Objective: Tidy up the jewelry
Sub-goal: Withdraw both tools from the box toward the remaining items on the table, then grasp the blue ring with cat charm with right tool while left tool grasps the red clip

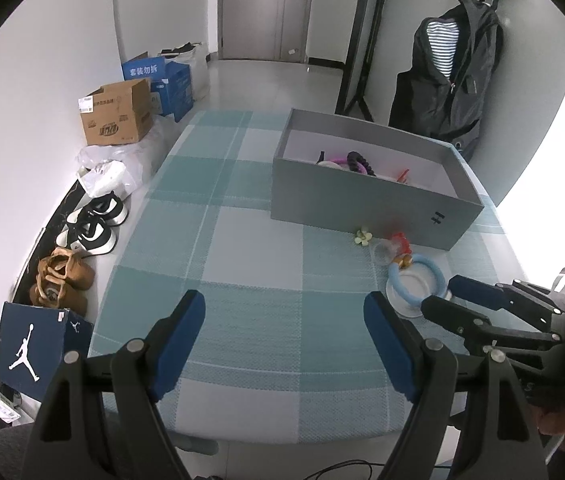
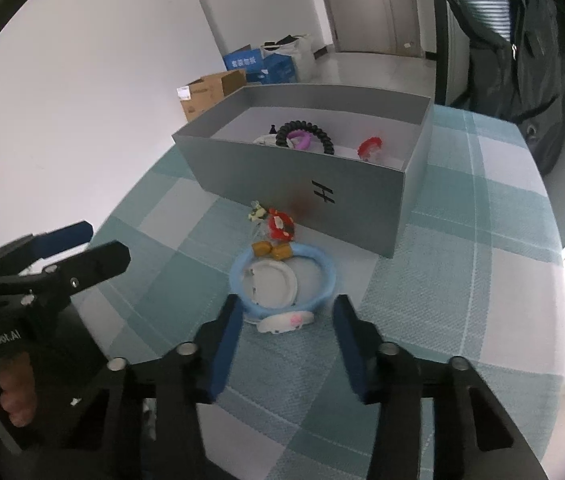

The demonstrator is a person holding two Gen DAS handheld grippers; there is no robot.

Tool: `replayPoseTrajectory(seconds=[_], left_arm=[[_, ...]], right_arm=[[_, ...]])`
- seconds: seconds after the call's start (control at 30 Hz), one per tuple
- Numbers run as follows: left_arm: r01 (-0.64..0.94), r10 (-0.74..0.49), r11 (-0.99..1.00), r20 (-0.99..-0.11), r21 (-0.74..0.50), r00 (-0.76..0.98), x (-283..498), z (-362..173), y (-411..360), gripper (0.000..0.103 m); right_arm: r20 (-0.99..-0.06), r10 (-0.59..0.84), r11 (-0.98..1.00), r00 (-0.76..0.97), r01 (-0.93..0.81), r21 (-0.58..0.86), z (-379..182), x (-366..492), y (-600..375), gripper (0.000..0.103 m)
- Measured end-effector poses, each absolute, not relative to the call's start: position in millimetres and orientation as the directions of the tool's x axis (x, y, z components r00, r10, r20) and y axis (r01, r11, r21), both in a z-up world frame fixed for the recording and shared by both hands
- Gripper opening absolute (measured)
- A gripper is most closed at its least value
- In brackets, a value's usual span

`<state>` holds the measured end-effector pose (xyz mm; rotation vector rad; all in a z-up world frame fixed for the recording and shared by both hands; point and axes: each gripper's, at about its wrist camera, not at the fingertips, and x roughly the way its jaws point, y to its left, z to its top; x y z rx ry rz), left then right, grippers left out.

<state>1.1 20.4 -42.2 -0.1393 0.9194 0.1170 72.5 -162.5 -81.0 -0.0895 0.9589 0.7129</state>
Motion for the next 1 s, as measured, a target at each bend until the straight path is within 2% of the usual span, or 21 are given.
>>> replayPoseTrajectory(seconds=[0.03, 0.63, 1.0], left_arm=[[-0.16, 0.041, 0.985, -0.799, -0.07, 0.599, 2, -43, 21, 0.078], [-0.152, 0.043, 0.987, -0.812, -0.057, 0.582, 6, -48, 17, 0.078], [-0.045, -0.098, 0.988, -0.816, -0.15, 0.57, 25, -49, 3, 0.078]], right_arm=[[-0.775, 0.518, 0.769, 0.362, -0.594, 0.236, -81, 72, -163, 0.029], [-0.749, 0.579, 0.735, 0.323, -0.605, 0.307, -71, 69, -177, 0.028], [-0.739, 0.576, 0.775, 0.349, -0.52, 0.358, -62, 75, -214, 0.028]])
